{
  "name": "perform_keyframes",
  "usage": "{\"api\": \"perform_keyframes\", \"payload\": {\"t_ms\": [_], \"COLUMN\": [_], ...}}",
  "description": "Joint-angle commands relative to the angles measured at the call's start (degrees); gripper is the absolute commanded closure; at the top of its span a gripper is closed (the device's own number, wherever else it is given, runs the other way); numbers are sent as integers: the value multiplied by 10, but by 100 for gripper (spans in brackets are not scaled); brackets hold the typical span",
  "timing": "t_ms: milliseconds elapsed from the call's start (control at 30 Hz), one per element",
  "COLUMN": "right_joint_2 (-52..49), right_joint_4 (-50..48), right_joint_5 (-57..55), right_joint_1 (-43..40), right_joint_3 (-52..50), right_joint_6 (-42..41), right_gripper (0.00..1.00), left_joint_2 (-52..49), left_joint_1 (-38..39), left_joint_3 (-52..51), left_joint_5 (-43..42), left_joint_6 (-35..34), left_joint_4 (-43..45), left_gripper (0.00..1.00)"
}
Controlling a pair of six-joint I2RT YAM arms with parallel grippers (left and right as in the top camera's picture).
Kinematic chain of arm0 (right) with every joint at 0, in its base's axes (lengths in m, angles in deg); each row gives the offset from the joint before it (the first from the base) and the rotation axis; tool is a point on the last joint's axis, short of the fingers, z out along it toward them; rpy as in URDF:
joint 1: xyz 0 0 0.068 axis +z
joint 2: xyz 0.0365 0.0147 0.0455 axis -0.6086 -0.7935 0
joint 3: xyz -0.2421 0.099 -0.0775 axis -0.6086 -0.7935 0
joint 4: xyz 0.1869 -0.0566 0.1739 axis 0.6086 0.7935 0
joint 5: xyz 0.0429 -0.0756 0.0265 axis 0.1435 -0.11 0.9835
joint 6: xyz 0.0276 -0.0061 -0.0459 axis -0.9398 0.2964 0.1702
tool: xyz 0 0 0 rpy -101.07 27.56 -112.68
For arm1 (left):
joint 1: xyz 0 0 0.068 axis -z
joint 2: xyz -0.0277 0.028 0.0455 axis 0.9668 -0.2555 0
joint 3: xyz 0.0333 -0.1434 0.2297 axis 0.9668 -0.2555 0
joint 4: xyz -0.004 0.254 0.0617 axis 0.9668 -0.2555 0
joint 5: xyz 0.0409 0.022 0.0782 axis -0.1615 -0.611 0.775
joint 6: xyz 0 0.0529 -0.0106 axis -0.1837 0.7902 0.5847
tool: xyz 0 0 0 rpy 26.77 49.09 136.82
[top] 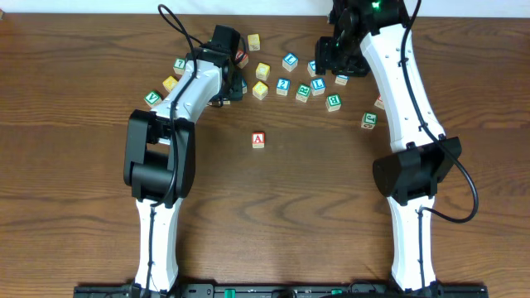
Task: Spell out AI2
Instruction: 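Lower left gripper onto red-letter I block and grasp it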
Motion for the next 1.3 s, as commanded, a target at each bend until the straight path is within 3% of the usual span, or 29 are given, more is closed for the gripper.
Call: {"api": "perform_keyframes", "payload": {"t_ms": [0,400,933,1267], "right_joint_2": [3,3,3,3], "right_joint_4": [2,3,1,-10], "right_joint_5": [-7,-14,-27,-29], "right_joint_1": [2,2,-1,-33], "right_joint_3": [8,8,8,8], "right_joint_6": [9,9,9,9], "right_gripper": [39,37,36,34], "left_joint_2": [-1,-1,76,157], "left_joint_1": [2,2,2,51], "left_joint_3": [8,8,9,9], "left_joint_5": [-1,-1,-11,-88], "left_joint_6": [8,8,7,-22], "left_joint_4": [2,-2,-17,-121], "left_gripper": [54,71,72,72]}}
